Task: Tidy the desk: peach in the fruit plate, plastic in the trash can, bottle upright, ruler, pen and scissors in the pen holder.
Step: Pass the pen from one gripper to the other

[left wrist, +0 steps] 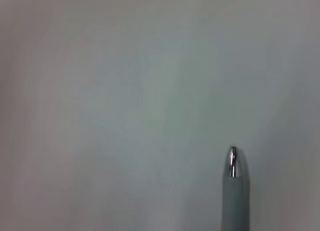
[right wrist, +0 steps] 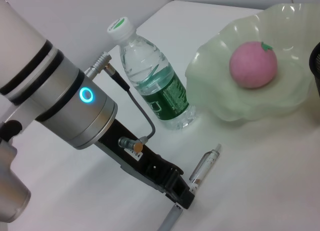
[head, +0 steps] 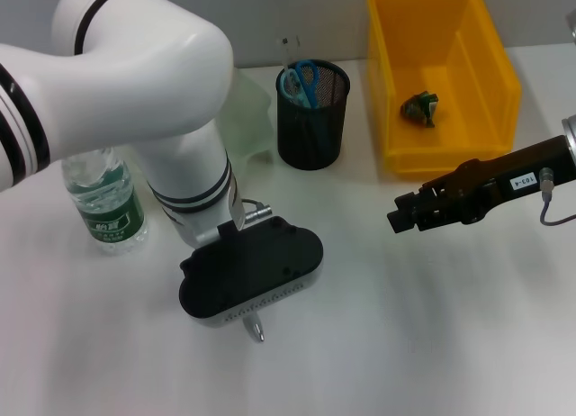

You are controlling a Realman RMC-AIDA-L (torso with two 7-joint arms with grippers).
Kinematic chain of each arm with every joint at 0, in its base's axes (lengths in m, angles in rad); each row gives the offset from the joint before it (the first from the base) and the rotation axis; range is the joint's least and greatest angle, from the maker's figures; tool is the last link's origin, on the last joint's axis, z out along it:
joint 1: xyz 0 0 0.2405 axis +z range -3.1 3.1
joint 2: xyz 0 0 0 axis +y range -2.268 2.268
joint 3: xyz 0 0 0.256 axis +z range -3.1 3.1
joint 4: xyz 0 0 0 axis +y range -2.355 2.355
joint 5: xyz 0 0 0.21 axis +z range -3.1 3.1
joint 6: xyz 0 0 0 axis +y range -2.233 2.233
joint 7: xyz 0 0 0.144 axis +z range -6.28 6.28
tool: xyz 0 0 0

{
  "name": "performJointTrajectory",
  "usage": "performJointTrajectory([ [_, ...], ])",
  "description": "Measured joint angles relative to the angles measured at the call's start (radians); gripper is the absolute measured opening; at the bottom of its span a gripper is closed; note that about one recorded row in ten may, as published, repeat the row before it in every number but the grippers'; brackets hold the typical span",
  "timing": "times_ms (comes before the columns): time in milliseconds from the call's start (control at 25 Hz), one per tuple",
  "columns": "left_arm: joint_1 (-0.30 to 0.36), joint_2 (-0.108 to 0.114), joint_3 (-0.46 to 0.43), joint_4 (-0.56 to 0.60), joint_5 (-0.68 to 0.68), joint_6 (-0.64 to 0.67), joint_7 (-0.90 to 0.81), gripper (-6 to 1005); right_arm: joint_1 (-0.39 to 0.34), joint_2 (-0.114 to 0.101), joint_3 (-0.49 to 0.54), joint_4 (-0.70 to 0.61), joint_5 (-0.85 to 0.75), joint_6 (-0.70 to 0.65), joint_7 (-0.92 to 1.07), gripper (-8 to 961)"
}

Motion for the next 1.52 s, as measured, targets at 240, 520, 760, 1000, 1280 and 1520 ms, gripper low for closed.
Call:
performJointTrajectory([
  [240,0.003,0.000,-0.010,-0.003,-0.013,0.003,0.015,148,0.001,0.000,0.000,0.000,-0.002,-0.004,-0.003,462],
  [520,0.037,0.000,-0.063,0.032,-0.016,-0.032,-0.040,146,-0.001,-0.001,0.000,-0.019,-0.011,-0.003,-0.006,464],
  [760,0.102,0.000,-0.175,0.094,-0.031,-0.022,-0.148,146,-0.018,0.001,0.009,-0.058,-0.011,-0.008,-0.008,465],
  [1000,0.155,0.000,-0.239,0.145,-0.071,-0.026,-0.269,145,-0.036,0.000,0.050,-0.101,-0.006,-0.039,-0.009,467],
  [1280,0.216,0.004,-0.362,0.189,-0.185,-0.022,-0.413,145,-0.080,0.002,0.132,-0.120,0.039,-0.047,-0.028,468],
  [1520,0.299,0.005,-0.422,0.235,-0.355,-0.009,-0.527,149,-0.109,0.003,0.198,-0.128,0.045,-0.047,-0.048,470],
])
